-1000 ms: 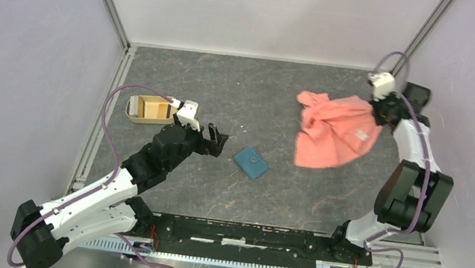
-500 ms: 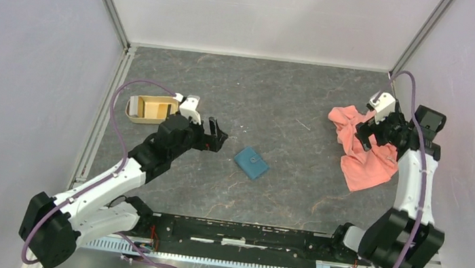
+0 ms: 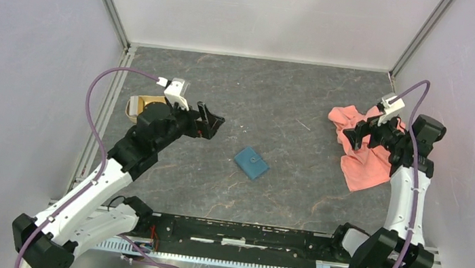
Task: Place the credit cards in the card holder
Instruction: Reset both arms
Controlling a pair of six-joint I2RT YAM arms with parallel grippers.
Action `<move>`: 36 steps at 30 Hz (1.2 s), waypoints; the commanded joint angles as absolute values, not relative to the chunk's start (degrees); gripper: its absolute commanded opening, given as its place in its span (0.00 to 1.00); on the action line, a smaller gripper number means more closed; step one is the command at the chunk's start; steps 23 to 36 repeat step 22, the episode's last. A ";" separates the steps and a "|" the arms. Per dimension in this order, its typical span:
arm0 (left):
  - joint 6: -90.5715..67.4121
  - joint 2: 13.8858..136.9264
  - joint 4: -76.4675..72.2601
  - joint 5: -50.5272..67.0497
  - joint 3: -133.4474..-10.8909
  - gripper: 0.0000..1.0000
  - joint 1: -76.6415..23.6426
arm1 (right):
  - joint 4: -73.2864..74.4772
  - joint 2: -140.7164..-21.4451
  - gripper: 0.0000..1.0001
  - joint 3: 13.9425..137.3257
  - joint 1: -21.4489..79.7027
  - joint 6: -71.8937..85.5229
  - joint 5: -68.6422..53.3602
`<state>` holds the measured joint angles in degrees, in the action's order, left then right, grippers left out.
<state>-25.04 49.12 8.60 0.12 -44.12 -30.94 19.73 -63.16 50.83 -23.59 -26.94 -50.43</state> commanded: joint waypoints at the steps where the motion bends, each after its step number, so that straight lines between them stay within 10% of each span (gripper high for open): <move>1: -27.24 47.45 10.28 4.68 -47.20 1.00 -30.76 | 16.59 -60.44 0.98 50.61 -24.33 -23.08 -53.57; 36: -26.32 43.33 15.96 3.03 -49.50 1.00 -30.76 | 13.37 -57.52 0.98 51.40 -24.61 -15.22 -50.07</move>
